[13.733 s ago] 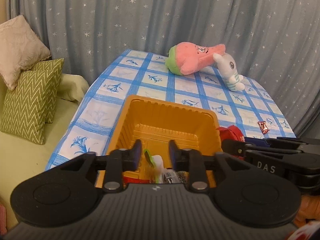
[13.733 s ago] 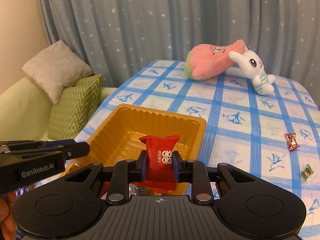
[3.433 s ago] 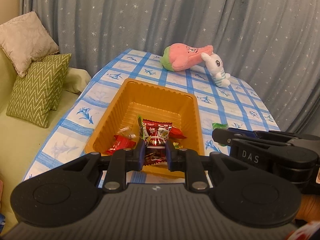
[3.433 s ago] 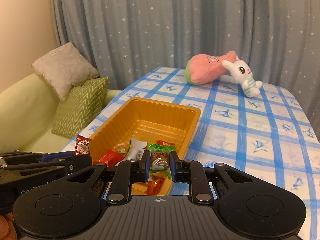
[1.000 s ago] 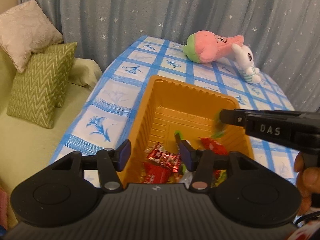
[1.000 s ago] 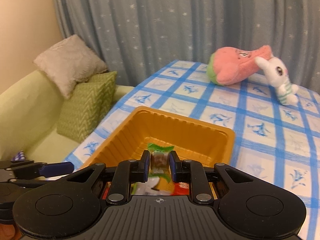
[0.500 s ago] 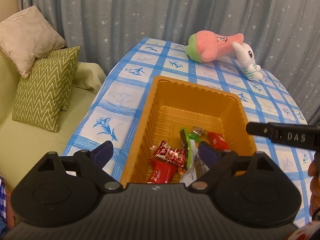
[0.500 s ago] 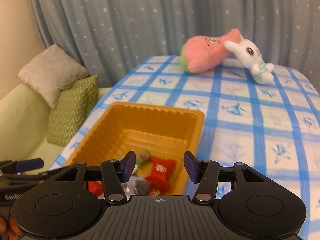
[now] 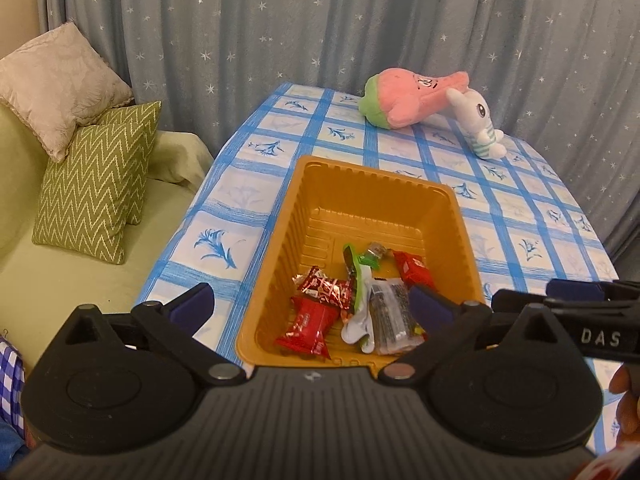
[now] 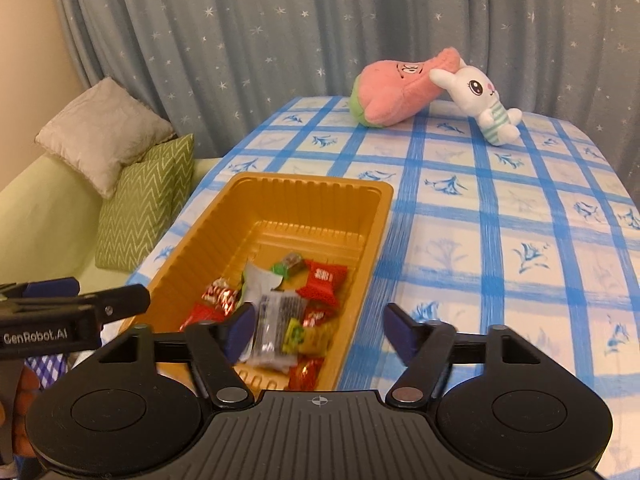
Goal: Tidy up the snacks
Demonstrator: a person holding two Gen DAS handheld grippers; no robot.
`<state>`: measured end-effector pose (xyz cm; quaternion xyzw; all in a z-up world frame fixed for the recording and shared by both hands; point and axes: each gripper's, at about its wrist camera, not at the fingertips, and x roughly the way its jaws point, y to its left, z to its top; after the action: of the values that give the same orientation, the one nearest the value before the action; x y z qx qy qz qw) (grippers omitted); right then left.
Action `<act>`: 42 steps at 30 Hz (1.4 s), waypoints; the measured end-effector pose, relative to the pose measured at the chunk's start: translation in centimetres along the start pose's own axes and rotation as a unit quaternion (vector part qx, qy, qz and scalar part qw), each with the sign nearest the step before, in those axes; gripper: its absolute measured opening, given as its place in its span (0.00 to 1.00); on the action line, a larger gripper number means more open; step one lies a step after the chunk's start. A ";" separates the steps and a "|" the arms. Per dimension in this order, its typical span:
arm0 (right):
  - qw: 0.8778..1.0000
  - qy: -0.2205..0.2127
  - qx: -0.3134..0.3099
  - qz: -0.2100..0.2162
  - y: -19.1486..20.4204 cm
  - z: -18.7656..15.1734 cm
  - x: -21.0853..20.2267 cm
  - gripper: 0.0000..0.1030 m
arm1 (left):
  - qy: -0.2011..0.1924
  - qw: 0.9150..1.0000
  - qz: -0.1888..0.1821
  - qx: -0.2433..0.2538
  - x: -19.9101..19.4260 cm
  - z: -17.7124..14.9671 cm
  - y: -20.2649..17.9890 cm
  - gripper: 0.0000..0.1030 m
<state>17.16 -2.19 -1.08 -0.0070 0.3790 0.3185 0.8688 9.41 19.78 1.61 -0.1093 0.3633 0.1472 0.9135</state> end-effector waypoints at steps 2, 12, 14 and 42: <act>1.000 -0.003 0.001 -0.001 0.1 -0.4 -0.8 0.80 | -0.002 1.000 0.000 -0.001 -0.7 -0.3 -0.2 1.00; 1.000 -0.002 0.004 -0.013 0.0 -2.3 -4.1 0.94 | -0.002 1.000 0.001 0.009 -4.0 -1.6 -1.3 1.00; 1.000 0.000 0.003 -0.015 0.0 -2.7 -4.7 0.94 | 0.001 1.000 0.004 0.008 -4.6 -1.7 -1.4 1.00; 0.997 0.019 0.010 -0.071 1.6 -8.1 -11.0 0.94 | 0.034 0.999 0.007 0.035 -9.5 -6.7 -3.0 1.00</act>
<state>5.36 -9.02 0.79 -0.0310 0.3975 0.2520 0.8818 -0.37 13.16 3.78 -0.0795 0.3999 0.1371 0.9027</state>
